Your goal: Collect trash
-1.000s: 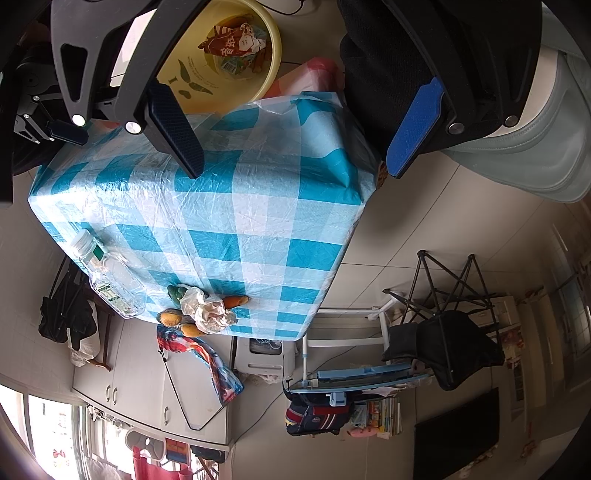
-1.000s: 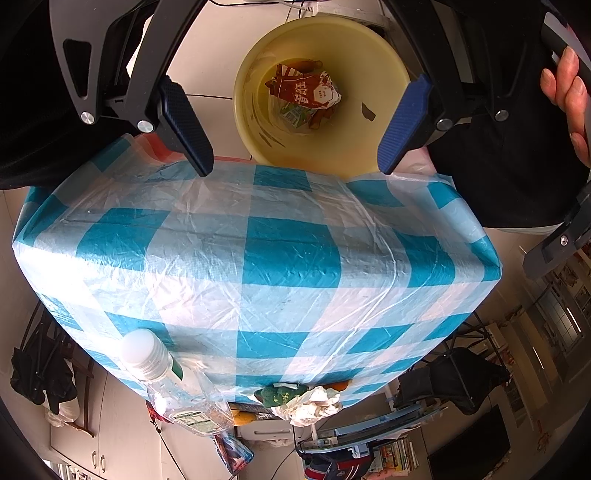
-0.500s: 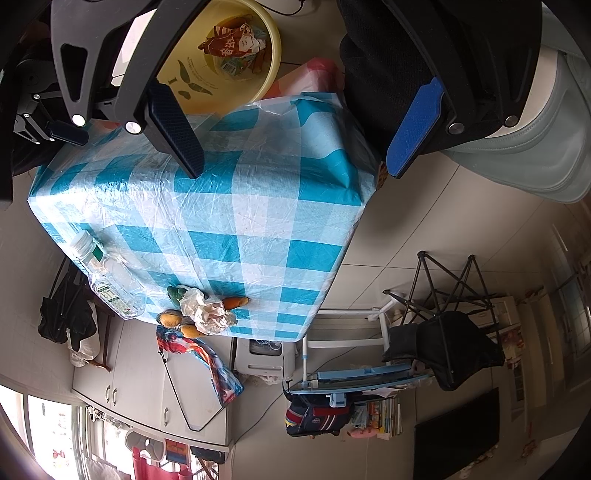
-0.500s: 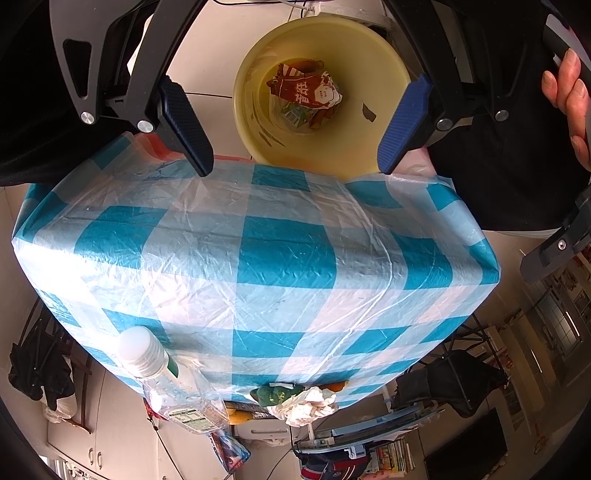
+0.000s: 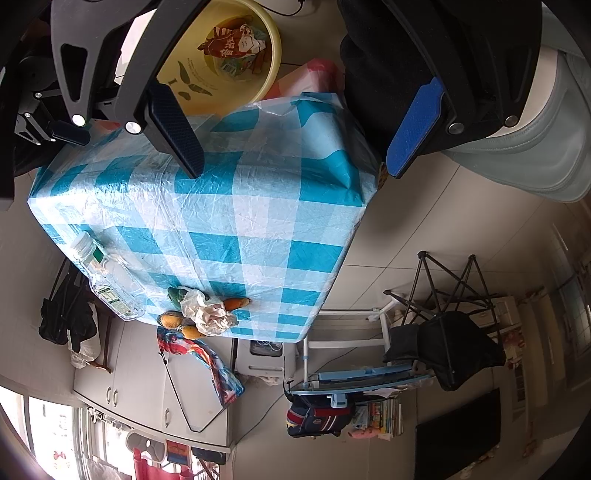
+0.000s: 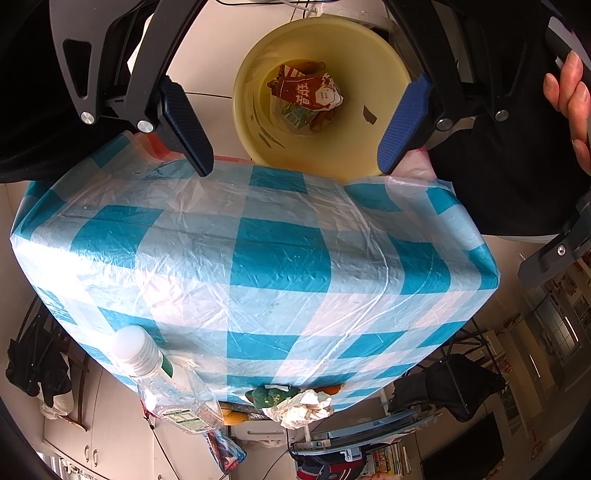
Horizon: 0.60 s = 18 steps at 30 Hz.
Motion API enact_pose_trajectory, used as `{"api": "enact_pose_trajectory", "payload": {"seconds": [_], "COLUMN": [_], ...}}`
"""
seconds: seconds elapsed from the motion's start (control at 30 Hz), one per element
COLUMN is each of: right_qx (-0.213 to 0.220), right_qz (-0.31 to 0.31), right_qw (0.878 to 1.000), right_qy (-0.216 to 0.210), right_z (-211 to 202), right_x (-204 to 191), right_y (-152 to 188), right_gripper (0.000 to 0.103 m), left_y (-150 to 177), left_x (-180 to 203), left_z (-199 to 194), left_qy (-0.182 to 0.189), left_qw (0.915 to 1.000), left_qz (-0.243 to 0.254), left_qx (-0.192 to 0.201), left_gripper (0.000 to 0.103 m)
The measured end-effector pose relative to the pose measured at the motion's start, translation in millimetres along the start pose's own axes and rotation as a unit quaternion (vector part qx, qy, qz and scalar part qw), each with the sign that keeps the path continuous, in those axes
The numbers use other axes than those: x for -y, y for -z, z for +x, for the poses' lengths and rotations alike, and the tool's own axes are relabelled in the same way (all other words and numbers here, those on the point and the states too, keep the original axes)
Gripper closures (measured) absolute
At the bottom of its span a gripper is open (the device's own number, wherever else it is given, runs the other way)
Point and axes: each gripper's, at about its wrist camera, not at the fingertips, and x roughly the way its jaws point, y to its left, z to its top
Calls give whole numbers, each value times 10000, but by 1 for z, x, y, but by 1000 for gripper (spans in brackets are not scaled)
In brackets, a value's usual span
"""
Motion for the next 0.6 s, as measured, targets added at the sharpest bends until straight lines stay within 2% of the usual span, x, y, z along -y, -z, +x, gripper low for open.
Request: {"api": "enact_pose_trajectory", "payload": {"seconds": [0.6], "right_qx": [1], "right_qz": [-8], "right_qw": [10000], "right_qy": [-2], "right_z": [0], "right_x": [-1], "right_y": [1], "right_gripper": [16], "left_y": [0], "left_x": [0], "left_z": [0], "left_qy": [-4], "left_qw": [10000], "left_qz": [-10], "left_qx": [-4], "left_gripper": [7]}}
